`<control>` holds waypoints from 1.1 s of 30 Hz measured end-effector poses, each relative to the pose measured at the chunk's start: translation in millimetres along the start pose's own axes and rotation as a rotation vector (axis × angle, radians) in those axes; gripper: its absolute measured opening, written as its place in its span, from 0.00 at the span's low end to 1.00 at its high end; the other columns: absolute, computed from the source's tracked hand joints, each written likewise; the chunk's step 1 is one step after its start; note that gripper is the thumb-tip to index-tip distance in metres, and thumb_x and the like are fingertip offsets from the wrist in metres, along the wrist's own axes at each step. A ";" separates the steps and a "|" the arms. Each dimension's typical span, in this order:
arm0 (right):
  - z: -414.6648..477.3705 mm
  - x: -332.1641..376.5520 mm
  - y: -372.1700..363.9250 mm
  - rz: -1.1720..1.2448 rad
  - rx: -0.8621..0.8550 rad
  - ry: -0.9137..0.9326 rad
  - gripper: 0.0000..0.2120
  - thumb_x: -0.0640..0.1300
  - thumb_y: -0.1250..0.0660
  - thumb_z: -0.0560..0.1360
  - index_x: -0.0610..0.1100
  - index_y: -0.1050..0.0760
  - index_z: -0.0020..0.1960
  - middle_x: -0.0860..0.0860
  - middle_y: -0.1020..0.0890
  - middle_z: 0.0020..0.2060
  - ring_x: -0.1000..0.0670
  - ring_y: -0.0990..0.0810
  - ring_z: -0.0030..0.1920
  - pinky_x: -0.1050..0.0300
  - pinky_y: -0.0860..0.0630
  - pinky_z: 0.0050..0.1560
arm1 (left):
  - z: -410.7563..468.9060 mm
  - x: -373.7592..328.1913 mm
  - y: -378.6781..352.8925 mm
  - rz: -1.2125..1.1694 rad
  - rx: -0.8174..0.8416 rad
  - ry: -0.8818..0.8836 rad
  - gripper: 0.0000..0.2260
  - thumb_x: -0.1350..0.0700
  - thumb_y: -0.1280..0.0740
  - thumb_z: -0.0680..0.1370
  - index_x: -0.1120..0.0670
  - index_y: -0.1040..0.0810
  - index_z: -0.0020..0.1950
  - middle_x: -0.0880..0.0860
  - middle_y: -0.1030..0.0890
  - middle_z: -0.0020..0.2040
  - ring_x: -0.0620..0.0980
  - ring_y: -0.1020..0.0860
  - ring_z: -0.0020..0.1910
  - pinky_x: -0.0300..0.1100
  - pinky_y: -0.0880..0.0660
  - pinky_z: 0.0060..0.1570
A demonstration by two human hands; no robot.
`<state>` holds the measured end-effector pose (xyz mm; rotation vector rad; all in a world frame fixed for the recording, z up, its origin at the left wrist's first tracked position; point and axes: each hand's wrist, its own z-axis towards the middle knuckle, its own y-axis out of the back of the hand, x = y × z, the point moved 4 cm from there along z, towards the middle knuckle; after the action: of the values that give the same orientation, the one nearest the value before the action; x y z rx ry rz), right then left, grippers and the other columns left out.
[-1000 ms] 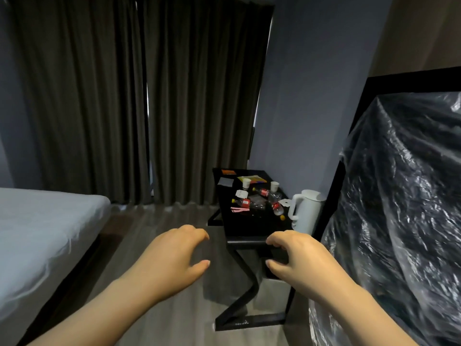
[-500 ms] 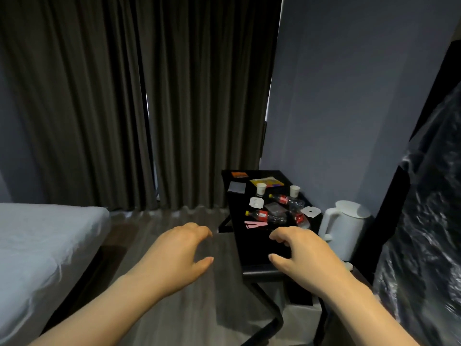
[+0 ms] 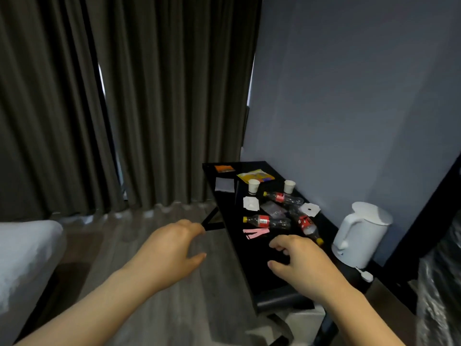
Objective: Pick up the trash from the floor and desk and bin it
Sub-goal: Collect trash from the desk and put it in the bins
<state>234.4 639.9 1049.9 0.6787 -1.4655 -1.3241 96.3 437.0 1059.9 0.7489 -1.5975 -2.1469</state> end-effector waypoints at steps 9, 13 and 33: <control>79.7 -1.0 -43.3 0.024 0.047 -0.188 0.21 0.55 0.32 0.72 0.54 0.27 0.65 0.58 0.22 0.57 0.59 0.23 0.54 0.70 0.31 0.47 | 96.4 71.4 -31.8 -0.060 0.100 -0.128 0.20 0.43 0.35 0.74 0.47 0.29 0.65 0.46 0.25 0.60 0.45 0.24 0.58 0.38 0.29 0.57; 121.7 -22.3 -58.8 0.058 0.048 -0.257 0.21 0.55 0.31 0.72 0.55 0.27 0.64 0.57 0.22 0.57 0.60 0.23 0.54 0.70 0.31 0.46 | 146.0 87.3 -54.3 -0.067 0.146 -0.154 0.19 0.44 0.34 0.74 0.47 0.28 0.64 0.47 0.24 0.58 0.47 0.24 0.57 0.42 0.28 0.56; 321.5 -123.8 -106.3 0.247 0.043 -0.421 0.17 0.50 0.30 0.72 0.57 0.25 0.61 0.64 0.25 0.45 0.65 0.27 0.43 0.73 0.32 0.39 | 381.1 135.4 -152.5 -0.112 0.302 -0.256 0.18 0.46 0.33 0.74 0.48 0.26 0.63 0.48 0.24 0.58 0.47 0.24 0.57 0.39 0.29 0.57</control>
<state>-41.3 847.7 945.9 0.2382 -1.8510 -1.2920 -238.6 695.5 971.1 0.6856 -2.0921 -2.1775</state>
